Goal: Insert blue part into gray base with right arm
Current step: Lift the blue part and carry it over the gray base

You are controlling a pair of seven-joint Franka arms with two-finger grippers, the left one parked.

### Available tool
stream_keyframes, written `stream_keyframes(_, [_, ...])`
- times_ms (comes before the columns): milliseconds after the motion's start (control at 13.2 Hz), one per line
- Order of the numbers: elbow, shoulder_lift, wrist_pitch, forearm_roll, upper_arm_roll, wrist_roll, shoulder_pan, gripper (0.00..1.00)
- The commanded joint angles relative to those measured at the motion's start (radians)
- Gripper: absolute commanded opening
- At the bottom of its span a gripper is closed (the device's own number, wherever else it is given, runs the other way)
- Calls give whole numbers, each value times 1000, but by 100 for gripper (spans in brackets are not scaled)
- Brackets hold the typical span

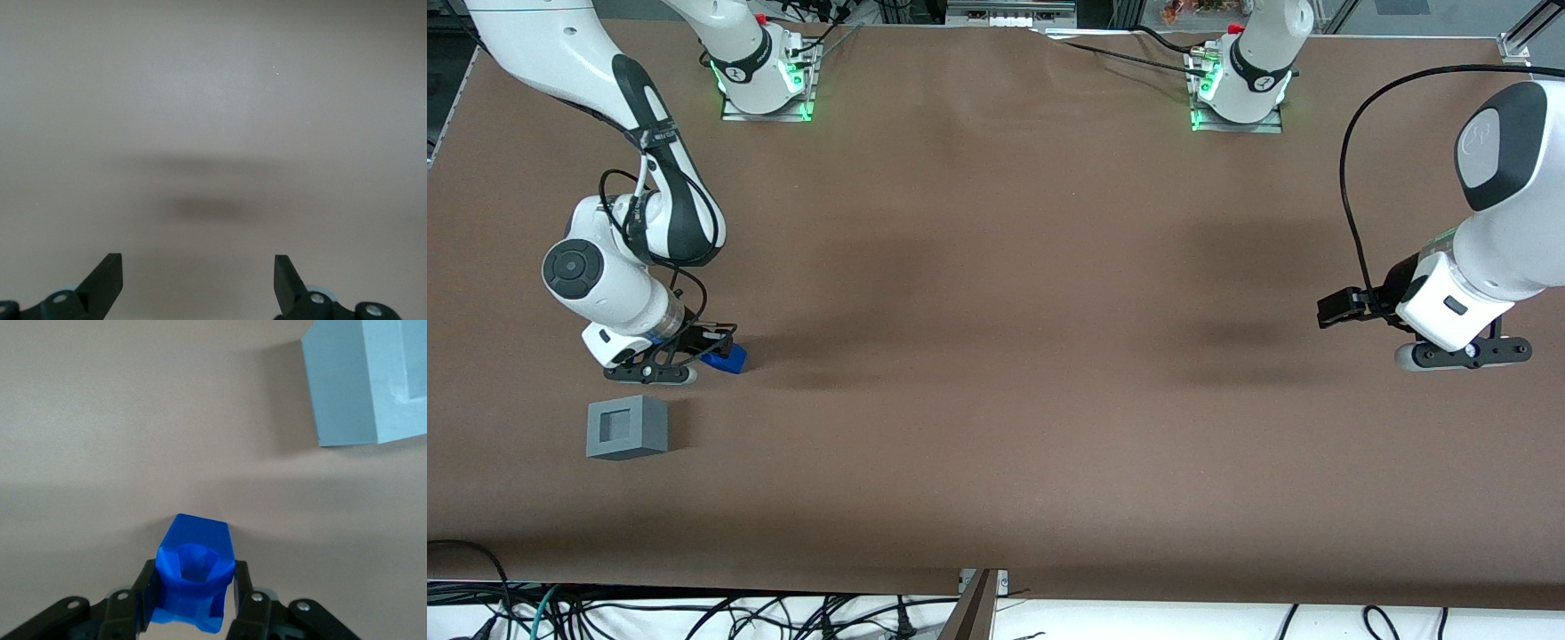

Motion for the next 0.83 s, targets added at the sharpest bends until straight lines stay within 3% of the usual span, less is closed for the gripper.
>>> stream_keyframes(0, [-9,-14,13,5,3,-4,-3,36])
stream_keyframes(455, [148,-30,-91,5,-2,-100,-14,35])
stream_keyframes(759, [276,-5,-108,10,-2,-325,-78,35])
